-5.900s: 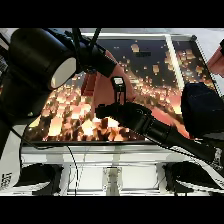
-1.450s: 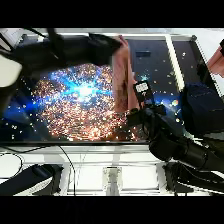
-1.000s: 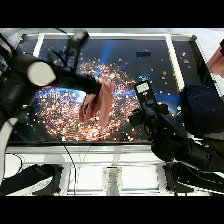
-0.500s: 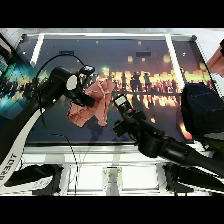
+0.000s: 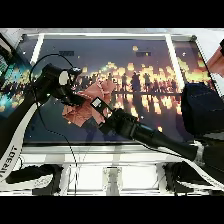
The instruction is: Fold the clothes and pants, and hang the long-sleeved shirts on hangers.
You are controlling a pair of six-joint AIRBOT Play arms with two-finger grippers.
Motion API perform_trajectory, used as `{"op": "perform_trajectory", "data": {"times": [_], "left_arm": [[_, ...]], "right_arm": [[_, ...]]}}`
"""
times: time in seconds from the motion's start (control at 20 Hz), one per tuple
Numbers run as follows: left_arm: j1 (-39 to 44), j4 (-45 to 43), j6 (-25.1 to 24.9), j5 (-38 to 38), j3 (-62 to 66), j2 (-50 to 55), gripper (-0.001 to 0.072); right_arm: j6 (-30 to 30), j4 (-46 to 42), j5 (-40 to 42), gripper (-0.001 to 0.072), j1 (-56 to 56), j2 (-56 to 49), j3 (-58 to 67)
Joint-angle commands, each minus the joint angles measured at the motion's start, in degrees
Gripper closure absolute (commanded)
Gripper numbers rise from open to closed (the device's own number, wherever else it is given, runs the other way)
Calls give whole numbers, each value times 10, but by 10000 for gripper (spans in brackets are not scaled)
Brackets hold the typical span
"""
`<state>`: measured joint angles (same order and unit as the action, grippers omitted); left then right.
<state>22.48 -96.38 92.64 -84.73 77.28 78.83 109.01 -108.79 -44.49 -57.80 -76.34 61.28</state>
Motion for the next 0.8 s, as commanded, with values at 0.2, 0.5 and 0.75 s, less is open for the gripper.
{"op": "perform_trajectory", "data": {"times": [0.2, 0.5, 0.75], "left_arm": [[-8, -1, -18, -2, 0, 0, 678], [-8, -1, -20, -2, 0, 0, 677], [-8, -1, -20, 0, 0, 0, 677]], "right_arm": [[-191, 206, -36, 13, 24, -99, 77], [-178, 216, 1, 50, 33, -140, 77], [-163, 248, 9, 94, 76, -156, 94]]}}
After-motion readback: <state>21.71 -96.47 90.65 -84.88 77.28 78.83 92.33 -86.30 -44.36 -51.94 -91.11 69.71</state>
